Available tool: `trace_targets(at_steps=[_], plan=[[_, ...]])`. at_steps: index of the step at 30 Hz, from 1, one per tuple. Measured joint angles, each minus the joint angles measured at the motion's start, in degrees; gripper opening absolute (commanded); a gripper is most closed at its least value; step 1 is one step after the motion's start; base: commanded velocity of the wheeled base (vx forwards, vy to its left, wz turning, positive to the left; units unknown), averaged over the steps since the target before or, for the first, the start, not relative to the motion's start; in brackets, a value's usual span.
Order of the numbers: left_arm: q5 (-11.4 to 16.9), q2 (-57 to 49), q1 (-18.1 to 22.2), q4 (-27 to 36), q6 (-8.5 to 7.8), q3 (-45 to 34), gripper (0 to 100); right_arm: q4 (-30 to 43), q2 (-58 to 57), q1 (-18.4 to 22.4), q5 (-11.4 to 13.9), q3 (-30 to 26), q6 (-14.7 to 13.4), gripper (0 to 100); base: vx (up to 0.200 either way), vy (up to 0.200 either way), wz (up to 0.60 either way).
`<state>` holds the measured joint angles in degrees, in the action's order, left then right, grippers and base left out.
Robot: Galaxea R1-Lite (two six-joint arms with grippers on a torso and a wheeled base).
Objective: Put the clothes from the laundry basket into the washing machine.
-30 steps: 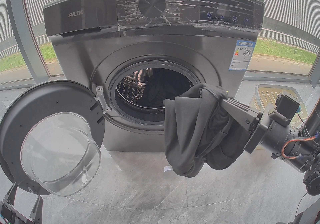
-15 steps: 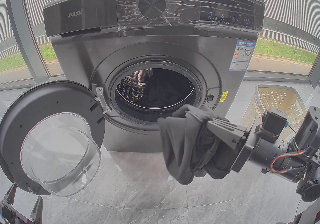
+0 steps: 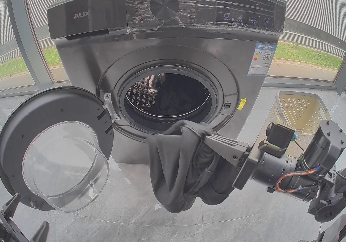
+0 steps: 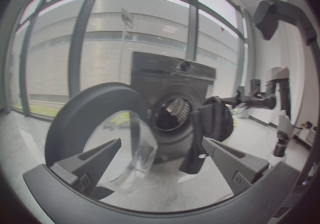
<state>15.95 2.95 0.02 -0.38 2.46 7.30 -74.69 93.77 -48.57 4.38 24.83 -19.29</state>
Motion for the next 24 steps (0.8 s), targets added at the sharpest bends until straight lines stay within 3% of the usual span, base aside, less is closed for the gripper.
trace_targets(at_steps=[3, 8, 12, 15, 19, 24], plan=[[6.0, 3.9, 0.1, 0.3, -1.01, 1.5, 100, -2.1, 1.8, 0.2, -0.1, 1.8, -0.4, 0, 0.0, 0.0, 0.0], [10.6, 13.0, 0.0, -0.6, -4.56, 2.5, 100, -4.2, 5.3, 0.6, -0.7, 4.7, 0.6, 0, 0.0, 0.0, 0.0], [14.3, 22.7, -1.0, -6.9, -5.77, 3.0, 100, -5.4, 8.2, 1.0, -1.6, 6.5, 2.0, 0, 0.0, 0.0, 0.0], [16.8, 30.1, -3.8, -11.8, -5.57, 2.9, 100, -6.2, 10.4, 1.0, -2.7, 7.6, 2.7, 0, 0.0, 0.0, 0.0], [18.3, 38.3, -11.6, -15.7, -4.35, 2.7, 100, -7.1, 12.8, 1.0, -3.6, 8.9, 3.3, 0, 0.0, 0.0, 0.0], [15.1, 48.3, -22.0, -24.2, -2.0, 2.8, 100, -7.5, 14.7, 0.9, -4.5, 9.7, 3.8, 0, 0.0, 0.0, 0.0]])
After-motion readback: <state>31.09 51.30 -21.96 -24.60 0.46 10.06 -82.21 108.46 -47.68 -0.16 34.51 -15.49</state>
